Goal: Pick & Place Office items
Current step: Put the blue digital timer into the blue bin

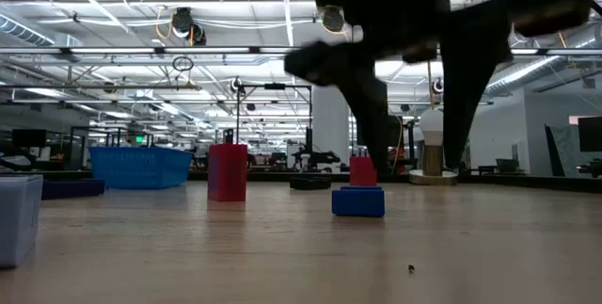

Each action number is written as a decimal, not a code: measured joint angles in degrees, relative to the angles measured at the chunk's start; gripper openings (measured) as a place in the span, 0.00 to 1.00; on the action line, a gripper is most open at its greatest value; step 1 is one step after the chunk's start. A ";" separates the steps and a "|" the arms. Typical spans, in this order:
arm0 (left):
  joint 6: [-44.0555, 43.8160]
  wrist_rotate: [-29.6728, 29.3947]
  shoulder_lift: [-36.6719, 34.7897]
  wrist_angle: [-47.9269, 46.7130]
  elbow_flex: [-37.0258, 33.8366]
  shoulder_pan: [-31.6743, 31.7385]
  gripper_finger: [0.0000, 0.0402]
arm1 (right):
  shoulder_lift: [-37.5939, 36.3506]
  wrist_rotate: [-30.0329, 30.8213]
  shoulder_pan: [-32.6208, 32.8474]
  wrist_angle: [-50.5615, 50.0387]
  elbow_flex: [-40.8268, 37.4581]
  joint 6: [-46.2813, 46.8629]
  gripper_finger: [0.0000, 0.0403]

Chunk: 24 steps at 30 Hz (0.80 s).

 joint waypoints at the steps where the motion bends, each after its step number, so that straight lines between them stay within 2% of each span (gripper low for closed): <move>1: 0.49 0.00 0.00 0.00 0.00 0.00 0.57 | 0.21 0.05 -0.45 -0.09 -0.03 -0.01 0.50; 13: 5.19 -0.07 0.00 -0.11 0.00 0.00 0.57 | 0.25 -0.30 -3.70 2.43 9.67 2.84 0.50; 16: 5.20 -0.54 0.00 -0.11 0.00 0.00 0.57 | 2.22 -0.12 -3.65 2.44 12.00 3.27 0.50; 24: 4.26 -1.05 0.00 0.01 0.00 0.00 0.57 | 5.10 0.06 -2.36 -1.49 12.74 4.34 0.50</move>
